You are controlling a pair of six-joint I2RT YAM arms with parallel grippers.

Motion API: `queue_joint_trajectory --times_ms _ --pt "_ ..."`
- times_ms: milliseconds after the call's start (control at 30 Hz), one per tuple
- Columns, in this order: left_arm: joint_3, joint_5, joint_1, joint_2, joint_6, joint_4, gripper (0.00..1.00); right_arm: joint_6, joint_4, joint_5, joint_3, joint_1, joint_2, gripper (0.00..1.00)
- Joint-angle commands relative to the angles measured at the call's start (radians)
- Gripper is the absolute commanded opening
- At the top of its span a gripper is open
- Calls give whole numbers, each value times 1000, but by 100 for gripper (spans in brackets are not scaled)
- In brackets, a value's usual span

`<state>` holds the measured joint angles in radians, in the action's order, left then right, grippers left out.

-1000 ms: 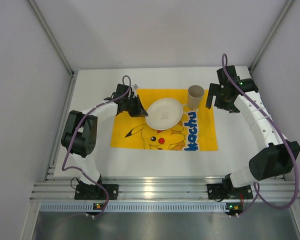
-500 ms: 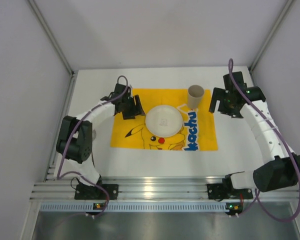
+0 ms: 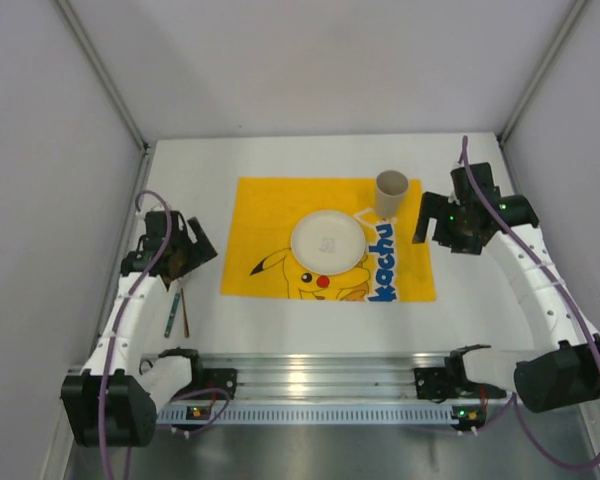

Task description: Set the dinner table for one person

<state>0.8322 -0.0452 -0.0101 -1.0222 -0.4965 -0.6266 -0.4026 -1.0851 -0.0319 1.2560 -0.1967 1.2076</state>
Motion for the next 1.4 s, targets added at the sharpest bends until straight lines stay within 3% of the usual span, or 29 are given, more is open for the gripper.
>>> queue_joint_trajectory --times_ms 0,167,300,367,633,767,1033,1367 --pt "-24 -125 36 1 -30 -55 92 8 33 59 17 -21 -3 94" --pt "5 -47 140 -195 105 -12 93 10 22 72 26 -50 9 93" --pt "28 -91 159 -294 177 4 92 15 7 50 40 -63 17 94" --pt "33 -16 190 -332 208 47 92 16 1 46 40 -63 21 94" --pt "163 -58 211 -597 331 -7 87 18 -1 36 34 -63 55 94" --pt "186 14 213 -685 337 4 65 19 -2 4 49 -63 81 94" --pt "217 19 211 -773 322 25 44 25 -21 -28 95 -61 127 94" --pt "456 39 213 -800 245 -4 38 18 -22 -23 117 -63 156 93"
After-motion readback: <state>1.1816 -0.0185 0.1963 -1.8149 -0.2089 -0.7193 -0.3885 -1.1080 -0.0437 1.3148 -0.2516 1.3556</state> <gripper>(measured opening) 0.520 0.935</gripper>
